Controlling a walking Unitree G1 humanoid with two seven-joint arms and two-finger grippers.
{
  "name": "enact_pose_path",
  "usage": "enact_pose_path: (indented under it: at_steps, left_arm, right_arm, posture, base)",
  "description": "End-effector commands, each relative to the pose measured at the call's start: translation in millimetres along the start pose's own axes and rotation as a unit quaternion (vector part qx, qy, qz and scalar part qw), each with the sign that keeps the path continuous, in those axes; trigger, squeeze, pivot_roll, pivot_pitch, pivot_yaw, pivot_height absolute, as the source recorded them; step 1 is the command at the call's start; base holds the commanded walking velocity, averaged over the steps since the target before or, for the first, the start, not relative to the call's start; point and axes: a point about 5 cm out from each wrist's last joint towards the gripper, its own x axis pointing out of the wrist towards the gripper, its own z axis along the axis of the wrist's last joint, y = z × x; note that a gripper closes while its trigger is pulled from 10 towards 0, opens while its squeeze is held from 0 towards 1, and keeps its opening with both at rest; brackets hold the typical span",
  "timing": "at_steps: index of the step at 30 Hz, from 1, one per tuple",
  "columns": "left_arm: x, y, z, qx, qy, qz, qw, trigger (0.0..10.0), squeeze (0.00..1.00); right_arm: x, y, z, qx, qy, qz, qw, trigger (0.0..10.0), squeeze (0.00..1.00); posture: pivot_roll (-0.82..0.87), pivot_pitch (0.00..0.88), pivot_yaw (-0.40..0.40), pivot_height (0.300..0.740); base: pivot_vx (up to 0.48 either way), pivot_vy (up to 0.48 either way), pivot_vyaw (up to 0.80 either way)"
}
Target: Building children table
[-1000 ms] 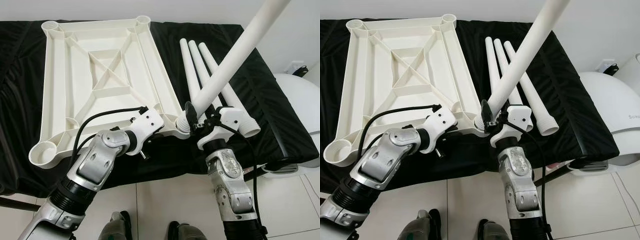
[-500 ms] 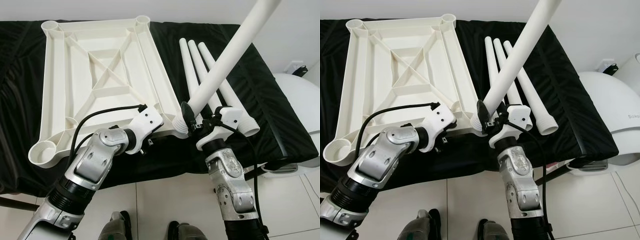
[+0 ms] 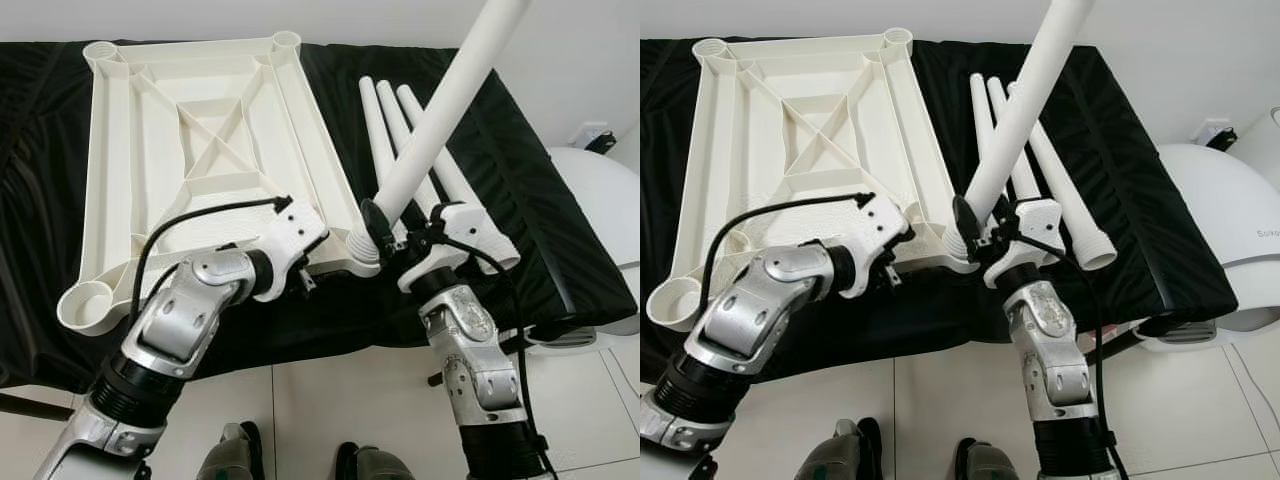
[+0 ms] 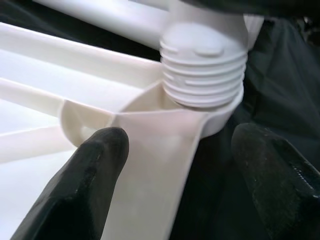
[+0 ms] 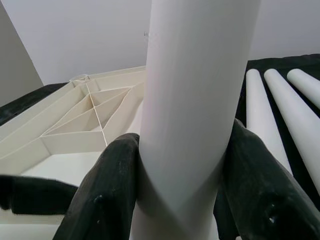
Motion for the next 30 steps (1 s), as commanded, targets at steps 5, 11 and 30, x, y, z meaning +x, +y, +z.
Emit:
enact_pose_path:
  at_steps: [5,11,30]
  left_arm:
    - [-6.3,1.2,15.2,-0.031,-0.041,-0.040,0.998,10.0,0.00]
    - [-12.0,12.9,28.4,-0.060,-0.077,-0.035,0.995,10.0,0.00]
    - [-21.4,26.8,67.4,-0.123,-0.180,-0.083,0.972,10.0,0.00]
  right_arm:
    - [0.8,-7.3,3.5,-0.009,-0.004,0.027,1.000,10.0,0.00]
    - [2.3,-10.3,5.1,-0.018,-0.003,0.053,0.998,10.0,0.00]
    - [2.9,-12.5,5.2,-0.046,0.022,0.165,0.985,10.0,0.00]
  posture:
    - [-0.02,0.203,-0.028,0.740]
    - [-0.02,0.198,-0.027,0.740]
    - [-0.02,0.175,-0.022,0.740]
  base:
    - [0.000,0.000,0.00]
    - [0.000,0.000,0.00]
    - [0.000,0.000,0.00]
